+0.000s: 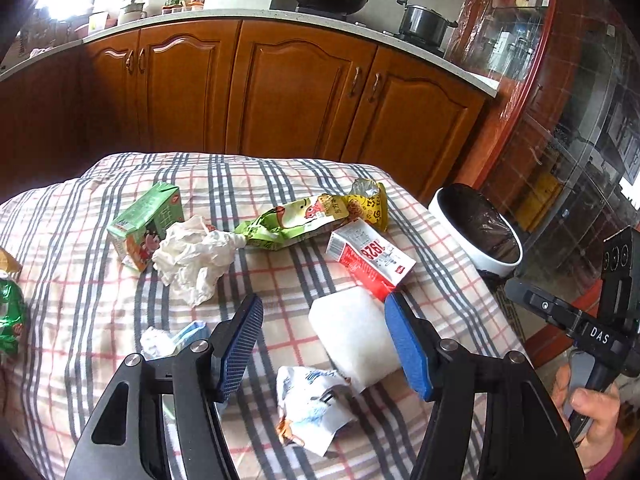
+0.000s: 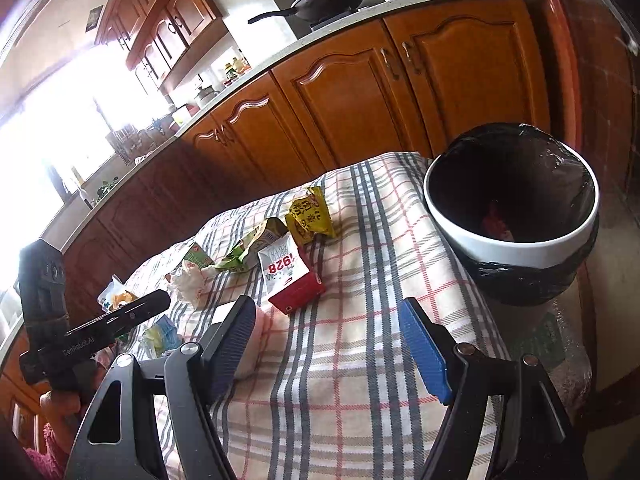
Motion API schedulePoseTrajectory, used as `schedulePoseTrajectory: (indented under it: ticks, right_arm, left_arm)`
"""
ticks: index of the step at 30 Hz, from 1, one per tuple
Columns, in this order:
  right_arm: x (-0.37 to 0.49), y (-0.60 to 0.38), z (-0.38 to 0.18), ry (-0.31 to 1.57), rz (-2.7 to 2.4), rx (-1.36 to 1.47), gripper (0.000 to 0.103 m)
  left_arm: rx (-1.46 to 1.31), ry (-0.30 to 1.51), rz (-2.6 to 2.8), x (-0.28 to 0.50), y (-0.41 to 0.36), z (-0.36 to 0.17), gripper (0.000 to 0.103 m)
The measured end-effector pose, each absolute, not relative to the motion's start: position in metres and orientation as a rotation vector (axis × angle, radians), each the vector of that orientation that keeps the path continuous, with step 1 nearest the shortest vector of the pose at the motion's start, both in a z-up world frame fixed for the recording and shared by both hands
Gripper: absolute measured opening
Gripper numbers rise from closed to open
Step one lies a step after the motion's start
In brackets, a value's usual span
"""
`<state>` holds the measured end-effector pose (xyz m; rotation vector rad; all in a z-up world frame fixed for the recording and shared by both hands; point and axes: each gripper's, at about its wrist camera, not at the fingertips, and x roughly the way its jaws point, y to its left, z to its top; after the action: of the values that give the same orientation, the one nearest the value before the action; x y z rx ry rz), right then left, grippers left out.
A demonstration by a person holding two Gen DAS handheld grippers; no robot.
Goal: Collect trash
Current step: 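Grasp the crumpled paper wrapper with the left tool while the right tool grasps the white foam block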
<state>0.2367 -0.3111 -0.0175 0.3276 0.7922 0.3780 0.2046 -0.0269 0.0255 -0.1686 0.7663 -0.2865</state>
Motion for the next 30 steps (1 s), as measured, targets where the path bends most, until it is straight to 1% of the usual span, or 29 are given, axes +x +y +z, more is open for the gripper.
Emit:
schedulePoseTrajectory:
  ticks: [13,15,22,28,30]
  right_arm:
    - [0.222,-0.250,-0.023,0.845,0.488,0.260,0.075]
    - [0.221,-0.237,-0.026,0.860,0.509,0.248,0.075]
    - [0.227,-0.201,-0.038,0.898,0.539,0.187,0.074]
    - [0.240,-0.186,-0.053,0.941,0.528,0.165,0.066]
    - [0.243,-0.181,-0.058,0.959,0.524,0.153,0.063]
  left_arm:
    - [-0.175,0.731,-0.210,0.158,0.029,0.033,0.065]
    - [-0.166,0.732,-0.189,0.154,0.035,0.031,0.068]
    - [-0.174,0.784,-0.163,0.165,0.049,0.009,0.068]
    - [-0.179,0.844,-0.143,0.185,0.047,-0.012,0.067]
    - [-0.185,0.846,-0.141,0.190,0.048,-0.016,0.063]
